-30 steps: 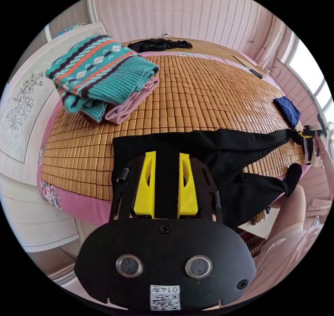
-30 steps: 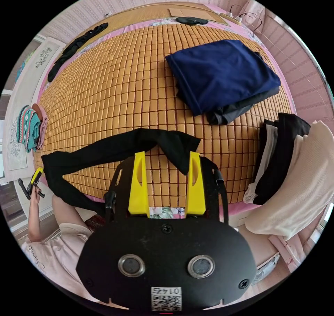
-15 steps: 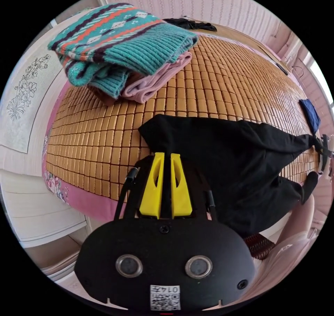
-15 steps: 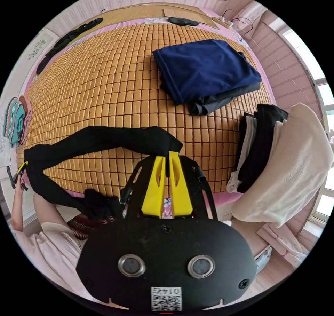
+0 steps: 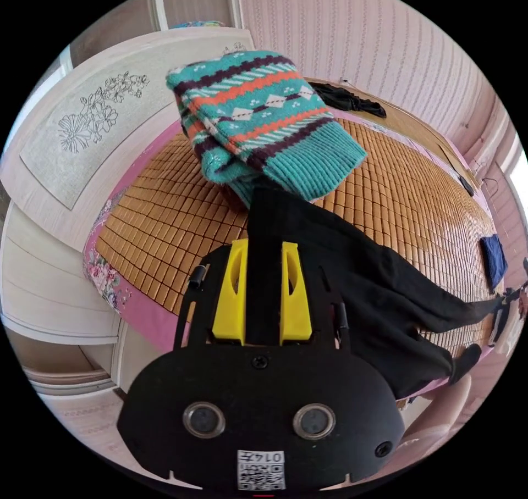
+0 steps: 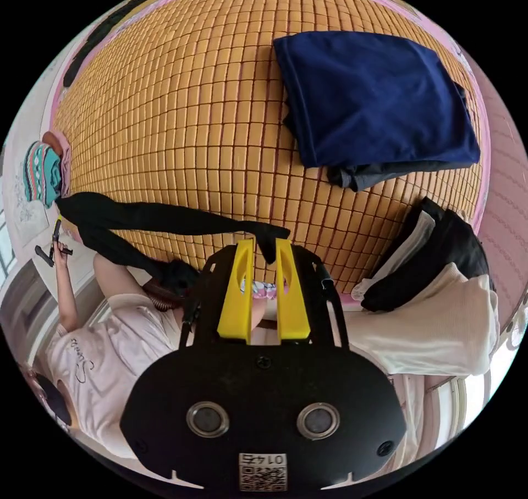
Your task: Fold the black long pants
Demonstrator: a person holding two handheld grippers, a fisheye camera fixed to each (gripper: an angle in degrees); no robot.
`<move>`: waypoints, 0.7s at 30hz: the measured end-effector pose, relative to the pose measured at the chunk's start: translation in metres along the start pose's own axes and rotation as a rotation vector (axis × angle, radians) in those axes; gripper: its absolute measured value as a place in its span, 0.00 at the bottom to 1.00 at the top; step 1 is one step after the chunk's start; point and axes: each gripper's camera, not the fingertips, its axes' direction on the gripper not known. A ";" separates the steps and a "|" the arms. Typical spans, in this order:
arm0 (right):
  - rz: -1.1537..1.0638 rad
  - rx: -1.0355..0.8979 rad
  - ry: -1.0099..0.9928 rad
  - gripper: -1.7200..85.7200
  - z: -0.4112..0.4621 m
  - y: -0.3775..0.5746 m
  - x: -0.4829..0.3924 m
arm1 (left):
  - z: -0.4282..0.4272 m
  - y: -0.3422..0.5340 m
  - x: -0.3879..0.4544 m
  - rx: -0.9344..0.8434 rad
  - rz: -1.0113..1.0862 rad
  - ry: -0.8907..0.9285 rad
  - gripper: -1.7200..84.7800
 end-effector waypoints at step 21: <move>0.296 0.352 0.052 0.03 0.110 0.036 0.029 | 0.021 0.029 0.149 0.060 0.269 0.208 0.11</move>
